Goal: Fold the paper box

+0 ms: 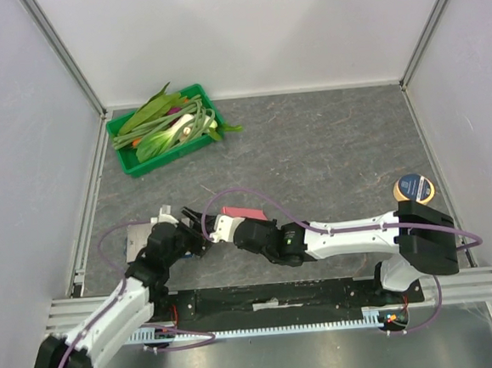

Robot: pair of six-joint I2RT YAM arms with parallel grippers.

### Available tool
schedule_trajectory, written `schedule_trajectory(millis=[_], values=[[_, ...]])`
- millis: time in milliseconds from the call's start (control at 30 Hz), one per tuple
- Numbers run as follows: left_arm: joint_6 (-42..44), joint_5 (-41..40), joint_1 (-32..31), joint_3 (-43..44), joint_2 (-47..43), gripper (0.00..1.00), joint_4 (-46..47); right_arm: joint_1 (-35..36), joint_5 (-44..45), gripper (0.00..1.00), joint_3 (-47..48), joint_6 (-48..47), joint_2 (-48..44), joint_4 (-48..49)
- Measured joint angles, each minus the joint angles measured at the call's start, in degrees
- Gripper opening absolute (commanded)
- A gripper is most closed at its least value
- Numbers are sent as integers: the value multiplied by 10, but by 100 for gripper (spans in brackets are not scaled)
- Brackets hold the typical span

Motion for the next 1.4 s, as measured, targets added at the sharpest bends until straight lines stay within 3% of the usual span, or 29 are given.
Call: schedule_trajectory(millis=[167, 333, 533, 667, 800, 1067, 1333, 1400], values=[[-1, 50, 1, 14, 170, 99, 103, 0, 0, 8, 0, 0, 0, 0], [-1, 71, 3, 23, 254, 99, 193, -4, 4, 8, -3, 0, 0, -6], [-10, 84, 2, 15, 206, 99, 229, -3, 2, 8, -3, 0, 0, -1], [-19, 67, 0, 6, 79, 99, 175, -3, 1, 7, -5, 0, 0, 7], [-27, 45, 0, 6, 23, 99, 127, -3, -4, 6, -5, 0, 0, 14], [-32, 56, 0, 68, 167, 99, 59, -3, -9, 5, -7, -2, 0, 16], [-32, 88, 0, 86, 258, 99, 125, -3, -11, 5, -7, -4, 0, 16], [-32, 105, 0, 91, 292, 95, 148, -3, -11, 6, -7, -4, 0, 16]])
